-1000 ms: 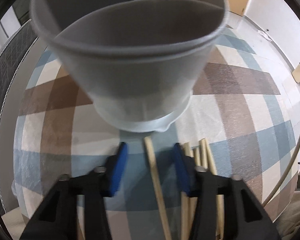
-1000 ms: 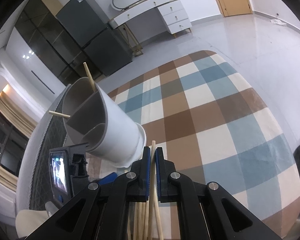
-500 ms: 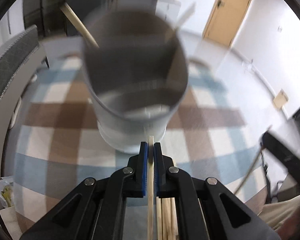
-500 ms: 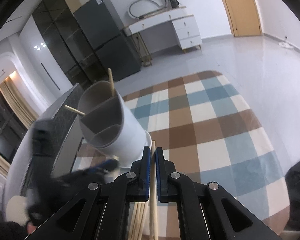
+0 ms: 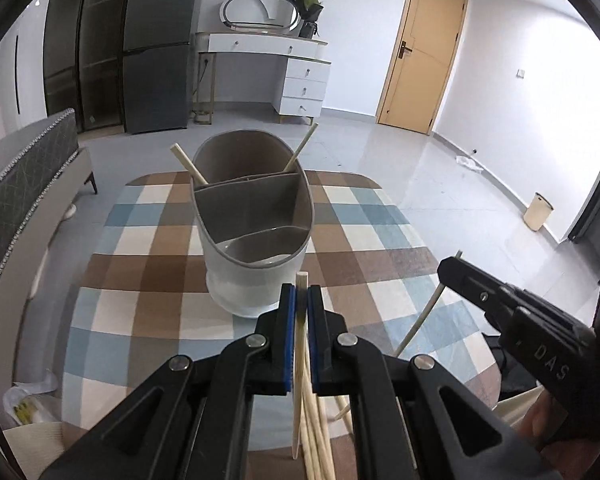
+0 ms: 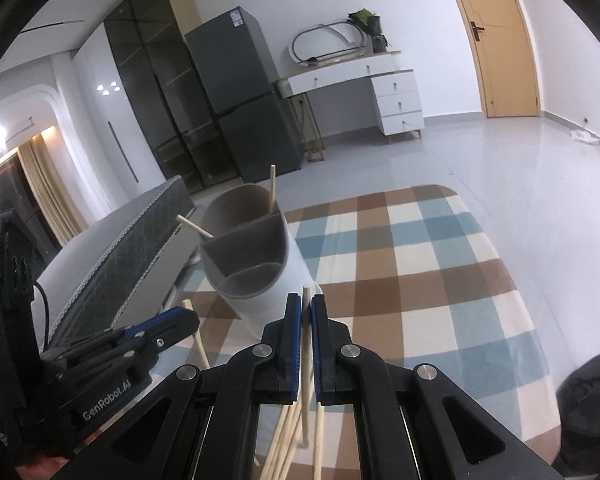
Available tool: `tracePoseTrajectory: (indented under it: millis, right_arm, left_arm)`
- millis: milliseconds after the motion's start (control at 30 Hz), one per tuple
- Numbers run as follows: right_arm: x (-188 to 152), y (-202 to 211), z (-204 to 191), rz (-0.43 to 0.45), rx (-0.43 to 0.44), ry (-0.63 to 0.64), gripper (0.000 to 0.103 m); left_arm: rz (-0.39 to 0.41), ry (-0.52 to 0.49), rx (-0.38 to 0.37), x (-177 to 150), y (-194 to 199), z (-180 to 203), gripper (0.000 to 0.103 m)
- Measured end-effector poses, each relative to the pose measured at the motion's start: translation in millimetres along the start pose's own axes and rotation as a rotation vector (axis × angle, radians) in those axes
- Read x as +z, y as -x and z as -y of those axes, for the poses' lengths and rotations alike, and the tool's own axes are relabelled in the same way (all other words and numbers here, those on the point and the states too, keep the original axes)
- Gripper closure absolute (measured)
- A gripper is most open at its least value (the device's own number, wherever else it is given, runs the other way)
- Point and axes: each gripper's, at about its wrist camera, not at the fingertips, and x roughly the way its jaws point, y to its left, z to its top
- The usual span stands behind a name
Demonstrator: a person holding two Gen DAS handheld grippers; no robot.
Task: Organize utensils
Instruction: 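Lift both chopsticks and lower them into the holder compartments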
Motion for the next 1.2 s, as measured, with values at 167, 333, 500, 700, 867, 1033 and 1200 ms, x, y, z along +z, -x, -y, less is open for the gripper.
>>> tracePoseTrajectory:
  millis: [167, 333, 500, 700, 867, 1033, 1200]
  right_arm:
    - [-2, 5, -2, 0.007, 0.001, 0.006, 0.099]
    - [-1, 9, -4, 0.021, 0.009, 0.011, 0.099]
    - [1, 10, -7, 0.025, 0.021, 0.012, 0.099]
    - [9, 8, -14, 0.026, 0.028, 0.016, 0.099]
    - [21, 6, -19, 0.029, 0.025, 0.005, 0.099]
    - [37, 4, -25, 0.038, 0.034, 0.01, 0.099]
    - [67, 5, -35, 0.068, 0.052, 0.039, 0.099]
  left_arm:
    - [0.0, 0.013, 0.028, 2, 10, -4, 0.102]
    - [-0.004, 0.012, 0.036, 3, 18, -9, 0.102]
    - [0.0, 0.007, 0.038, 9, 27, -14, 0.102]
    - [-0.008, 0.028, 0.047, 28, 33, -21, 0.102]
    - [-0.021, 0.062, 0.054, 48, 33, -26, 0.102]
    - [-0.015, 0.093, 0.044, 71, 37, -31, 0.102]
    - [0.016, 0.092, 0.029, 93, 45, -33, 0.102]
